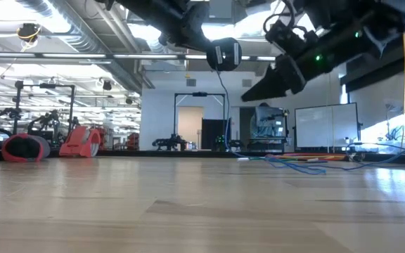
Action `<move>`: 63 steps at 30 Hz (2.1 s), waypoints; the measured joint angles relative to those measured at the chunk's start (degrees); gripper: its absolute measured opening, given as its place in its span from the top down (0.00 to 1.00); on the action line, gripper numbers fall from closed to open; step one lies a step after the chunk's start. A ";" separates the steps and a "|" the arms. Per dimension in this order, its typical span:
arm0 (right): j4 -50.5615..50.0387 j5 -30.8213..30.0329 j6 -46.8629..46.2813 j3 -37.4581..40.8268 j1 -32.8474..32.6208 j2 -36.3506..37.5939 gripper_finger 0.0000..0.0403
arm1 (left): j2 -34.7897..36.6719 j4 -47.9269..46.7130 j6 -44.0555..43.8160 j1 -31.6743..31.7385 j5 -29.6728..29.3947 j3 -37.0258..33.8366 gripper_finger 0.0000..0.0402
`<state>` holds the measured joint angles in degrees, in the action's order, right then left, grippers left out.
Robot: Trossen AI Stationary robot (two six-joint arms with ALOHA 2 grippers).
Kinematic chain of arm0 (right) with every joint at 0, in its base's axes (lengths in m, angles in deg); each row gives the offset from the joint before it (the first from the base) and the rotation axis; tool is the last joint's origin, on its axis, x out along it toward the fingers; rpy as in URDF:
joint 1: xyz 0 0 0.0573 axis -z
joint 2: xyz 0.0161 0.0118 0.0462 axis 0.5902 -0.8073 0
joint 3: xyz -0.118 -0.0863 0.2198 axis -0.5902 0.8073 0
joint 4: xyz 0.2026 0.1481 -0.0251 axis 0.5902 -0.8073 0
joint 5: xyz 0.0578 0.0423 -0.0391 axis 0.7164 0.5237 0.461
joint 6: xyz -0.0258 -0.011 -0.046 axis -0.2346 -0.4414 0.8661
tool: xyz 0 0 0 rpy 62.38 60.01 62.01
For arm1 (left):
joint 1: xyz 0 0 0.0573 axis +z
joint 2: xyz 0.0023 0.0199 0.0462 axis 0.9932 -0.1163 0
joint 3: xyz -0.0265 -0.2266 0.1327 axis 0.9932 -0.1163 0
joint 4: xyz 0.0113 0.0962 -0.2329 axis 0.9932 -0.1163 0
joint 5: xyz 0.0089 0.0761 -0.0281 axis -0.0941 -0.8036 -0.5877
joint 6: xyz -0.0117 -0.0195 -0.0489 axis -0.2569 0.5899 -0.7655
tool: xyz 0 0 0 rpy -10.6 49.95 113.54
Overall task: Coil cords
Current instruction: Coil the blue cable wire on the black spool
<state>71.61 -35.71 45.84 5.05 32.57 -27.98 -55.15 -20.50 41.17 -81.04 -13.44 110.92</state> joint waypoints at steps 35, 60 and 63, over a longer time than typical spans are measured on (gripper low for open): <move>11.97 -7.23 5.77 -2.40 5.25 -12.33 0.98 | 0.00 -0.04 1.56 -0.49 -0.01 0.00 0.99; -2.68 -11.98 10.19 -2.38 11.29 8.78 0.98 | 2.16 -7.58 3.04 -1.68 -2.45 0.00 0.99; -2.48 -8.37 7.77 -2.38 11.18 11.14 0.99 | 2.10 -7.58 2.93 -1.49 -2.43 0.00 0.99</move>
<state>69.12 -44.07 53.61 2.68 43.74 -16.83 -53.05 -28.07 44.10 -82.52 -15.87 110.92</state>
